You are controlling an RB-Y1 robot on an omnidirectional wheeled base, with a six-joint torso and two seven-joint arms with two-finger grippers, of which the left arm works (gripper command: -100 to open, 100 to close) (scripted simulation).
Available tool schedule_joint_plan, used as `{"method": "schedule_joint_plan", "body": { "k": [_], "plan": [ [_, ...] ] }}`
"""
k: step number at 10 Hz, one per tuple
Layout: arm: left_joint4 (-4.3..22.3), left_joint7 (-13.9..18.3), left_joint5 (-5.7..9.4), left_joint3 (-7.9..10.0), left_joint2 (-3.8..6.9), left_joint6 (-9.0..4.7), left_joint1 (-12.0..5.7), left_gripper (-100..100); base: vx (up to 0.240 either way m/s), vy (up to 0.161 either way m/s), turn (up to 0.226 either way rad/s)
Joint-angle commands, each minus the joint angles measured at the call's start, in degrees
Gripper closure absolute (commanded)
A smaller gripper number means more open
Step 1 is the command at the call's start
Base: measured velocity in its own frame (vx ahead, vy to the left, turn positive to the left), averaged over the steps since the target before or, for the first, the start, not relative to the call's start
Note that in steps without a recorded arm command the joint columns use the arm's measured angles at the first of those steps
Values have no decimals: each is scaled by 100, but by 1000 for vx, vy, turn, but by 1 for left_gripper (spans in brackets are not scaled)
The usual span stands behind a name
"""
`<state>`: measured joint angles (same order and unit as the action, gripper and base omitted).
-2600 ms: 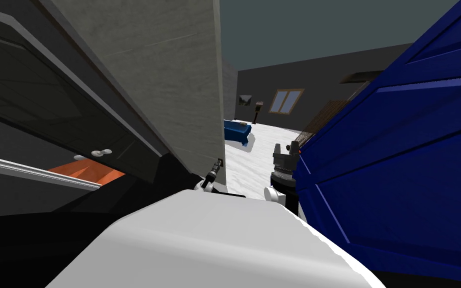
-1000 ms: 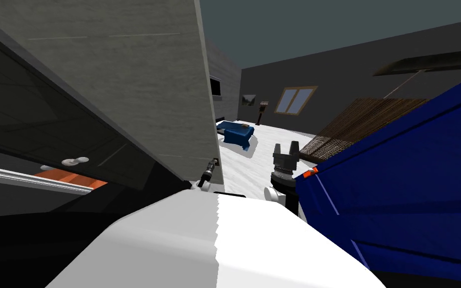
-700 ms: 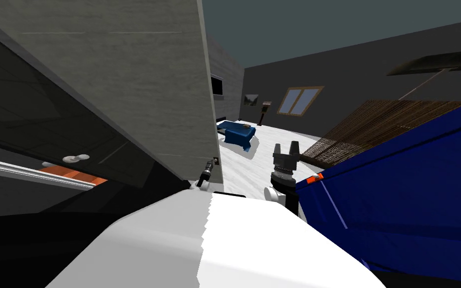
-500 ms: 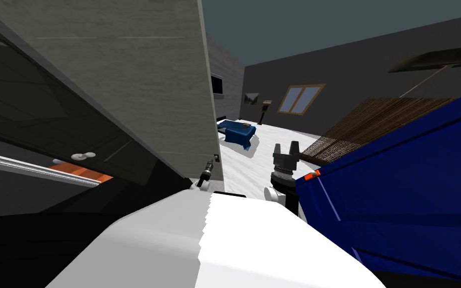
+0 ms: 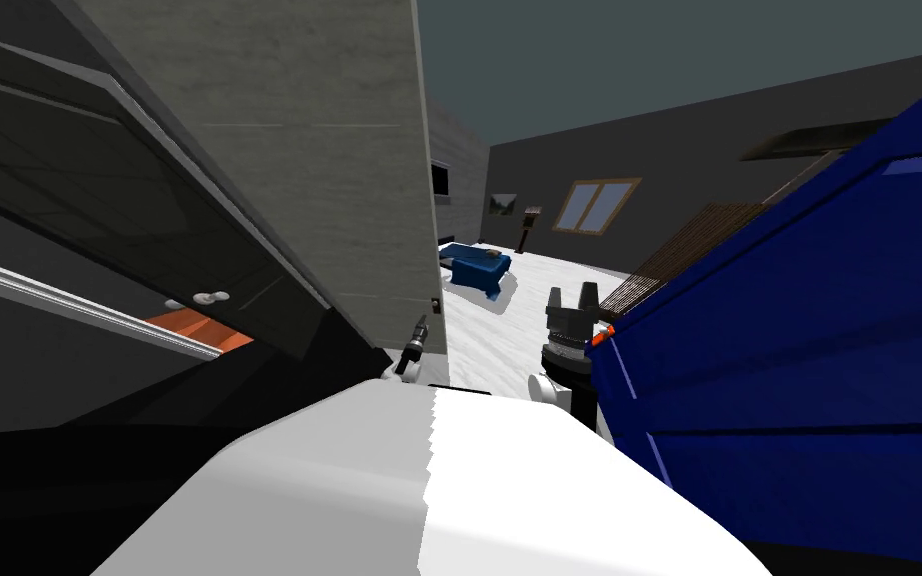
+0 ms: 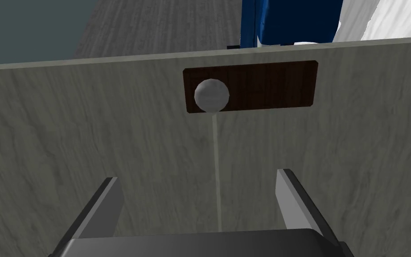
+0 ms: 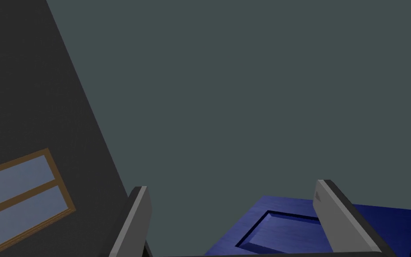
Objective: Push the door open
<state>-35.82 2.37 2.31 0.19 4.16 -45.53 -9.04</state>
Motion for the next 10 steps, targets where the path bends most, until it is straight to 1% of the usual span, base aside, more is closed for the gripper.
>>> {"method": "schedule_joint_plan", "body": {
  "k": [1, 3, 5, 8, 9, 10],
  "plan": [
    [9, -11, 7, 15, 18, -27, 7, -100, 92, -21, -32],
    [19, -22, 15, 31, 27, -53, 14, -100, 201, -7, -20],
    [36, -43, 29, 60, 28, -104, 28, -100, 261, 8, -39],
    [56, -66, 45, 93, 3, -161, 43, -100, 230, 7, -27],
    [74, -59, 42, 85, 6, -161, 36, -100, 83, 5, 6],
    [74, -59, 42, 85, 6, -161, 36, 100, -17, -4, -5]
  ]
}}
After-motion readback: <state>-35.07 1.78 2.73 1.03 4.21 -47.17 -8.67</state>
